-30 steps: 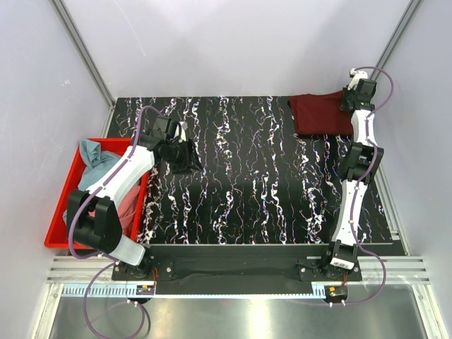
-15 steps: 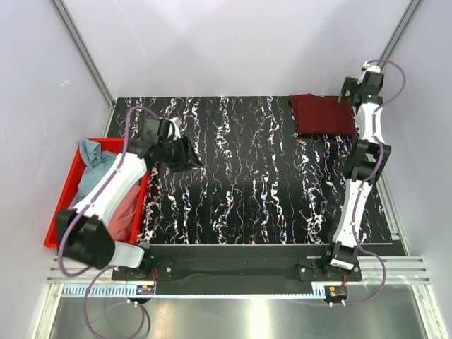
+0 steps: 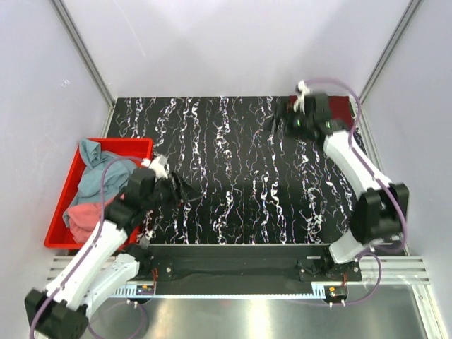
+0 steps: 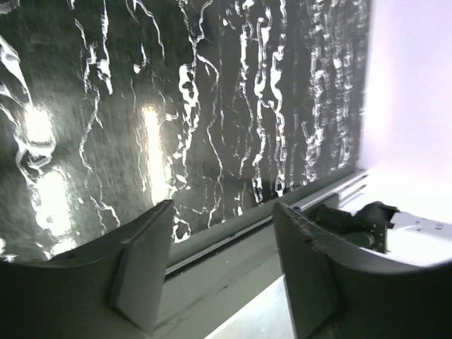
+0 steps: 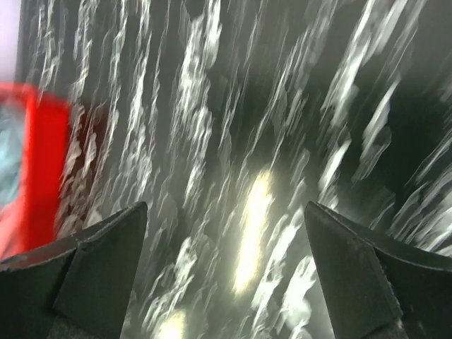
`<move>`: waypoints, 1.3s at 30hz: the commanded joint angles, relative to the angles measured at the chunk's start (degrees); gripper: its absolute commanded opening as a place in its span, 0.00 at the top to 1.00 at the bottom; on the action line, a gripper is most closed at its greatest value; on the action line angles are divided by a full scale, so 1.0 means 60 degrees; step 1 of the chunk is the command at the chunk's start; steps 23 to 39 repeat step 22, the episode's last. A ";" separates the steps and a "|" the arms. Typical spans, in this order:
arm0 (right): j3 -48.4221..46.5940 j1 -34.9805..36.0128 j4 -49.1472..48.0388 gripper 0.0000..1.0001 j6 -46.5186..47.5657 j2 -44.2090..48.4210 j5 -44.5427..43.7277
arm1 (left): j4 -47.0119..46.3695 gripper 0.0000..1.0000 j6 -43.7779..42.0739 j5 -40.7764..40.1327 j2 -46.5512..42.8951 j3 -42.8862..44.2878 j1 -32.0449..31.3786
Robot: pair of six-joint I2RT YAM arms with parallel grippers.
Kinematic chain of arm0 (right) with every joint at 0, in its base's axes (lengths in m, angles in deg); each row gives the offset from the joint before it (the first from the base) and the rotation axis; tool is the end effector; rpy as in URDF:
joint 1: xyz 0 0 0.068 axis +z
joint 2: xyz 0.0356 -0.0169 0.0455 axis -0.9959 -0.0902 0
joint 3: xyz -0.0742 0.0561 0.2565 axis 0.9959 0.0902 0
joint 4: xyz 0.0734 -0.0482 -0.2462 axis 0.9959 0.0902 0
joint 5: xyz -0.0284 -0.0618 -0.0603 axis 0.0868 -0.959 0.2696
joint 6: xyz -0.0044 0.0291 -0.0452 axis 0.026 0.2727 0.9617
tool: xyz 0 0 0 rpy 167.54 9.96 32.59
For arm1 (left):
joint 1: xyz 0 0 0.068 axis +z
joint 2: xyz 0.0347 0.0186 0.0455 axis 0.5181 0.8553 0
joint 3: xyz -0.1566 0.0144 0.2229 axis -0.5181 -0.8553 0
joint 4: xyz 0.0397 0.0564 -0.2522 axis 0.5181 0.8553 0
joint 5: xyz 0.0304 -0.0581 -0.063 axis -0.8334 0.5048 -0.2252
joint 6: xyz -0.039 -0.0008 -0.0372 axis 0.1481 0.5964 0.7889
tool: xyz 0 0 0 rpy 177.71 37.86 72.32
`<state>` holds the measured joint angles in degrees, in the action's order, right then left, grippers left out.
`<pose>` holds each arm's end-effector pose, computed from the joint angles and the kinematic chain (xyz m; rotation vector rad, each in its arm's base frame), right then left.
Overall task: Fold and stack the t-shirts
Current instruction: Reset both grippers
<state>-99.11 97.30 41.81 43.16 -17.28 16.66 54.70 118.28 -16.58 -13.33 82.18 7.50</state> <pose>0.3669 0.0899 0.3349 -0.0352 2.2052 0.5612 0.1495 -0.0786 0.2632 -0.2728 2.3525 -1.0201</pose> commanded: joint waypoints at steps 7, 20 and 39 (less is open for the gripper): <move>0.7648 -0.0394 0.0062 0.00 -0.3793 0.6348 0.1633 | -0.1321 0.14 0.1848 0.0261 -0.5279 -0.3119 -0.0107; 1.0876 -0.0408 0.3138 0.00 -0.7351 1.5270 0.0752 | -0.5738 0.07 0.4568 0.2969 -0.8462 -0.7145 -0.0121; 1.0922 -0.0408 0.3404 0.00 -0.7078 1.5190 0.1220 | -0.7792 0.05 0.5549 0.3161 -0.8666 -0.7676 -0.0121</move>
